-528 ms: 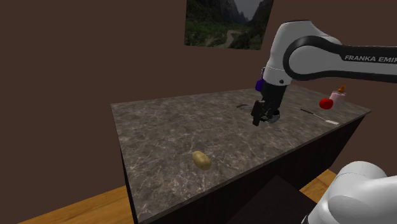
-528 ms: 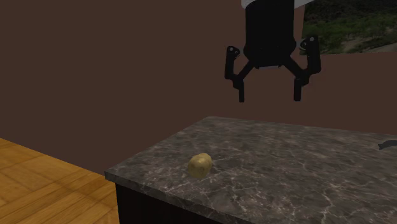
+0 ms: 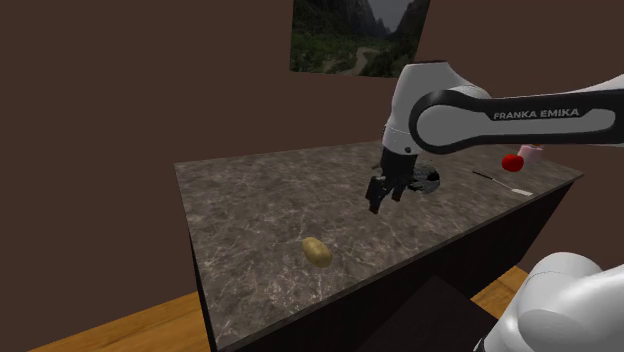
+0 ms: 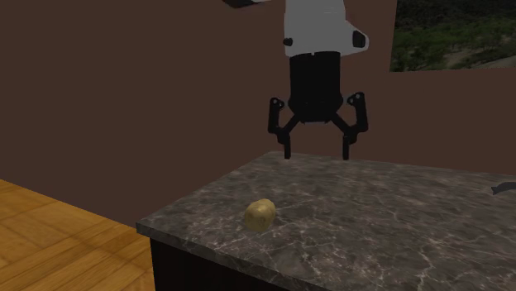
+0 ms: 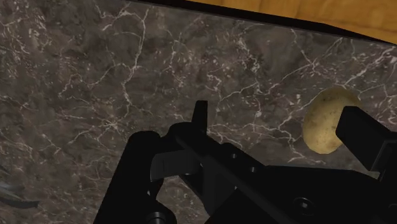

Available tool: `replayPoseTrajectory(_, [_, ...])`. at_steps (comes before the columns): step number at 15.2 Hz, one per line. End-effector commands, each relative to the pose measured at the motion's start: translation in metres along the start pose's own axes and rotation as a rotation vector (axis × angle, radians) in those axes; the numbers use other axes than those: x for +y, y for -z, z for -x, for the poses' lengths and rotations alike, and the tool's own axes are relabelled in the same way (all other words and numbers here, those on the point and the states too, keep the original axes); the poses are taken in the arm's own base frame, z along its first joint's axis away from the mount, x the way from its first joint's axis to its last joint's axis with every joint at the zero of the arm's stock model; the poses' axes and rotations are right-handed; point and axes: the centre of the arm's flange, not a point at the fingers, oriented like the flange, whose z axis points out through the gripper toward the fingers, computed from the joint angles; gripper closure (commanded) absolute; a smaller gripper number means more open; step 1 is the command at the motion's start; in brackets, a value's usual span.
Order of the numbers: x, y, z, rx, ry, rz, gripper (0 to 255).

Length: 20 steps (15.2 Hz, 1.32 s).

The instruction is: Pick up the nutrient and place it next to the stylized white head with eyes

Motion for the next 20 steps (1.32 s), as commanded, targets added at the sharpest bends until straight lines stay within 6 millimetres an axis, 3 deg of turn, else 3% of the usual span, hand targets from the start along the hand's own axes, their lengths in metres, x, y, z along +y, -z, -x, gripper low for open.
replayPoseTrajectory(1, [-0.017, -0.019, -0.008, 0.002, 0.009, -0.005, 0])
replayPoseTrajectory(14, [-0.127, -0.130, -0.072, 0.009, 0.071, -0.033, 0])
replayPoseTrajectory(20, [-0.130, -0.159, -0.073, 0.009, 0.073, -0.033, 0])
